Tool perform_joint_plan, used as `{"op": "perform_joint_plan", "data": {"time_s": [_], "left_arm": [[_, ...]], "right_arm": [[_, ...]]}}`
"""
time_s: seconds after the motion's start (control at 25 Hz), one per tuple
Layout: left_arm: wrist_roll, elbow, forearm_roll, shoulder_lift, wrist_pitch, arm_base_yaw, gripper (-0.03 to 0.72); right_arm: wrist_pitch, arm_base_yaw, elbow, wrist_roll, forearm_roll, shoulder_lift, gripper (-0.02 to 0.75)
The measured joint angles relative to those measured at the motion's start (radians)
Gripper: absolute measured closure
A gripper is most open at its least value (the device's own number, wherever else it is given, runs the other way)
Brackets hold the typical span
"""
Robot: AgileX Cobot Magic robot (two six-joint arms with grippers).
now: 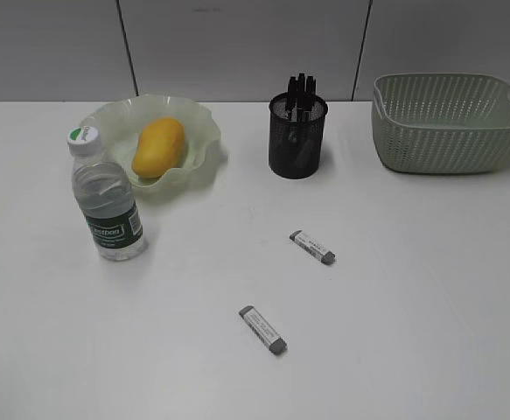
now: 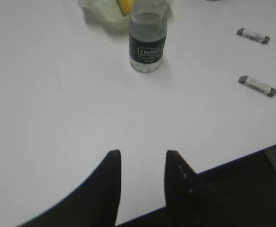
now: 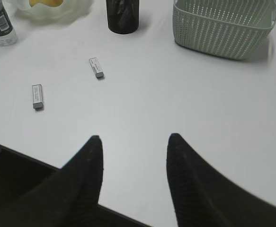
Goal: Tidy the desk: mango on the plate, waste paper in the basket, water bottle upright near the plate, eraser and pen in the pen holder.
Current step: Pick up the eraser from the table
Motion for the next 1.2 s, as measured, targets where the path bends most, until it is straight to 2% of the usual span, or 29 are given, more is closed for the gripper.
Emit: {"op": "perform_joint_plan", "data": {"time_s": [0.16,0.28,0.44,0.6,0.76,0.88,1.04,1.2], "left_arm": [[0.018,0.023,0.003,-0.160,-0.039,0.000,0.450],[0.045,0.034,-0.002,-0.210,-0.056,0.000,0.450],[0.083,0.037,-0.023,-0.210,-0.063,0.000,0.450],[0.097,0.037,-0.031,-0.210,-0.063,0.000,0.450],[0.099,0.037,-0.033,-0.210,-0.064,0.000,0.450],[0.099,0.037,-0.034,-0.210,-0.064,0.000,0.450],[0.099,0.037,-0.034,-0.210,-0.066,0.000,0.450],[0.099,0.037,-0.034,-0.210,-0.067,0.000,0.450]], "right_arm": [[-0.039,0.000,-0.016,0.000,-0.003,0.083,0.388],[-0.183,0.000,-0.023,0.000,0.013,0.262,0.398],[-0.400,0.000,-0.052,-0.006,0.022,0.664,0.399],[-0.543,0.007,-0.189,-0.085,0.053,1.154,0.399],[-0.544,0.041,-0.424,-0.139,0.059,1.567,0.399],[-0.508,0.078,-0.585,-0.145,0.059,1.787,0.398],[-0.469,0.127,-0.748,-0.148,0.059,1.975,0.362],[-0.442,0.154,-0.833,-0.148,0.055,2.087,0.347]]}}
